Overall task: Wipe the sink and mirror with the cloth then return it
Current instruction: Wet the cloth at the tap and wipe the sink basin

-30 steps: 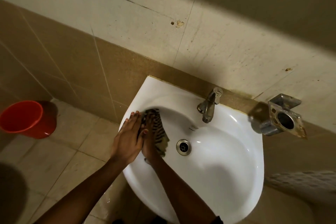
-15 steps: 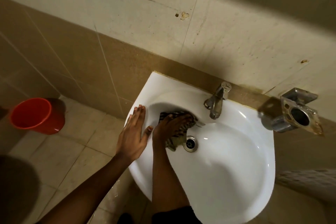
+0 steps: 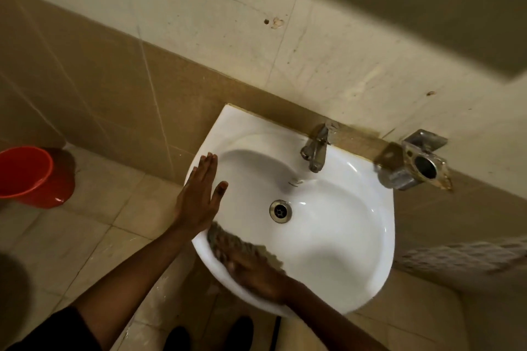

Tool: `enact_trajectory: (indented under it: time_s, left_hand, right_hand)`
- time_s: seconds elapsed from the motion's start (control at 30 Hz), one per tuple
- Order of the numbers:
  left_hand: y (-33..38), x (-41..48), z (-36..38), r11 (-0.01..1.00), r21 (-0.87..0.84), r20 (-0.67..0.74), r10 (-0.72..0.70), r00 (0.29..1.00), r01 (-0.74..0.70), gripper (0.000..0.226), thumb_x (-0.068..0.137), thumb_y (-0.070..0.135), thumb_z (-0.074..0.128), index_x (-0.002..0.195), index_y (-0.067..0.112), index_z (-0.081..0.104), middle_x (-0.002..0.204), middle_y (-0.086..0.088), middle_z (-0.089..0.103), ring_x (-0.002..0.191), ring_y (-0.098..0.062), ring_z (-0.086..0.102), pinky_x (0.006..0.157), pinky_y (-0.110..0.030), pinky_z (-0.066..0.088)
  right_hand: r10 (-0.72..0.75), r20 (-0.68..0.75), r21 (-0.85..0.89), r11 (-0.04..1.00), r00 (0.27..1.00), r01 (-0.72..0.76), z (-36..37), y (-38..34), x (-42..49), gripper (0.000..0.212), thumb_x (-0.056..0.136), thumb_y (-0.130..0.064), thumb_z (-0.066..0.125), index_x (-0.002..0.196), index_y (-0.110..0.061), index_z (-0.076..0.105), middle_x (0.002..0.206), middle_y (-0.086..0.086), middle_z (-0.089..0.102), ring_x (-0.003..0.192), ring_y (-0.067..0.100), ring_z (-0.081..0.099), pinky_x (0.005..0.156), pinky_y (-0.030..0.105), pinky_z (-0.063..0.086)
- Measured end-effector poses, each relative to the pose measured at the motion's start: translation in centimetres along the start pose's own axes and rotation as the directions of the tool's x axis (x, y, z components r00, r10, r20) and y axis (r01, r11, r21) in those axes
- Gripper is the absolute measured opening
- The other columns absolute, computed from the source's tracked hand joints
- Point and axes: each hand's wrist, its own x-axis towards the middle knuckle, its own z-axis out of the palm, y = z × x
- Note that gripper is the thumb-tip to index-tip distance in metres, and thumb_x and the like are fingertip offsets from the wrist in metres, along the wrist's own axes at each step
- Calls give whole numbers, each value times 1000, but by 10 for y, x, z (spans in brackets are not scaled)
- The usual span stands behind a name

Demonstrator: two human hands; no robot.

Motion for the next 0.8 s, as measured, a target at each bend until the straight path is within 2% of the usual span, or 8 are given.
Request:
enact_trajectory:
  time_s: [0.07, 0.17, 0.2, 0.27, 0.37, 0.43, 0.6, 0.8]
  left_hand:
    - [-1, 1, 2, 1000, -5, -6, -6, 1000, 6, 88, 84, 71, 1, 147, 12, 14, 152, 7, 7, 142, -8, 5, 114, -21, 3]
    - [-3, 1, 2, 1000, 11, -7, -4, 1000, 5, 87, 84, 71, 1, 147, 12, 14, 151, 7, 8, 142, -7, 5, 115, -24, 6]
    - [-3, 1, 3, 1000, 15, -15, -5, 1000, 5, 87, 84, 71, 1, 147, 12, 14, 151, 7, 8, 142, -7, 5, 114, -23, 6]
    - [-3, 1, 5, 1000, 21, -22, -3, 1000, 4, 87, 84, 71, 0, 147, 12, 14, 151, 7, 9, 142, -9, 7, 114, -23, 6]
    - [-2, 1, 5, 1000, 20, -46, -9, 999, 10, 89, 83, 71, -1, 147, 12, 15, 150, 8, 8, 141, -8, 7, 113, -24, 8]
    - [0, 2, 6, 999, 34, -58, -17, 998, 19, 87, 83, 71, 1, 147, 13, 14, 149, 9, 7, 140, -7, 6, 113, -24, 9]
    - [-5, 4, 8, 999, 33, -37, -36, 999, 37, 71, 87, 53, 15, 147, 14, 15, 151, 7, 9, 140, -6, 6, 116, -32, 14]
    - [-6, 5, 9, 998, 47, -48, -44, 998, 46, 70, 88, 52, 14, 147, 14, 15, 153, 4, 12, 139, -7, 6, 114, -31, 14]
  right_hand:
    - [-20, 12, -226, 974, 1000, 22, -28, 25, -57, 47, 100, -13, 40, 145, -16, 28, 151, -8, 18, 136, -12, 10, 111, 6, 3]
    - [243, 107, -588, 797, 964, -136, -93, 83, -119, 60, 83, -48, 55, 136, -52, 29, 114, -34, 55, 94, -23, 50, 83, -7, 23]
    - [304, -8, -725, 655, 953, -215, -116, 103, -123, 63, 74, -60, 53, 131, -59, 29, 96, -38, 61, 80, -21, 57, 73, -4, 36]
    - [299, -7, -797, 575, 954, -186, -153, 160, -116, 37, 82, -40, 49, 118, -50, 52, 92, -26, 70, 81, -4, 68, 78, 16, 54]
    - [232, -109, -799, 557, 967, -224, -173, 148, -58, 40, 86, -18, 49, 123, -32, 56, 122, -6, 65, 114, 12, 60, 111, 24, 31]
    - [261, -151, -738, 612, 954, -284, -165, 142, -18, 39, 92, -27, 53, 131, -22, 53, 136, 2, 54, 127, 16, 47, 106, 12, 28]
    - [248, -206, -517, 793, 946, -321, -125, 130, 47, 44, 92, -31, 58, 133, -19, 50, 139, 3, 51, 129, 21, 46, 110, 33, 35]
    - [242, -374, -478, 777, 895, -410, -129, 151, -34, 37, 79, -44, 64, 115, -37, 59, 103, -27, 67, 110, 3, 59, 78, 10, 51]
